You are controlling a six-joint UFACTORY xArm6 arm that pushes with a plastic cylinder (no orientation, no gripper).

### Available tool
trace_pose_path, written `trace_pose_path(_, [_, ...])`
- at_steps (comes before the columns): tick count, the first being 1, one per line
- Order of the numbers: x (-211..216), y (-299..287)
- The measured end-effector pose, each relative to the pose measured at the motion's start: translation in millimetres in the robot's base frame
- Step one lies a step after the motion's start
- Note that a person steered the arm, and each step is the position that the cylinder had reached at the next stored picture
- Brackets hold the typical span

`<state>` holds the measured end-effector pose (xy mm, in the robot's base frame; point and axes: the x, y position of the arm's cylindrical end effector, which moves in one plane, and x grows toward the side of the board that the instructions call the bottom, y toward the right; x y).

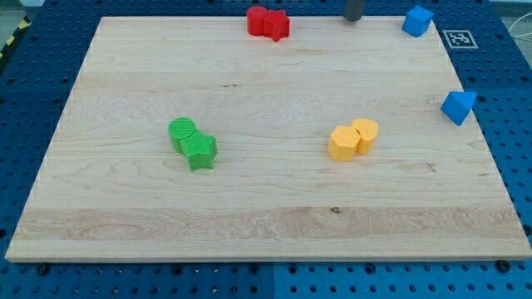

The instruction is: Slide the blue cube to the top of blue triangle

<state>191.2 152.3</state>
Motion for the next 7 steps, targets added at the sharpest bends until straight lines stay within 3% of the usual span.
trace_pose_path(5, [1.3,32.9])
trace_pose_path(6, [33.7,15.4])
trace_pose_path(7, [99.6,26.1])
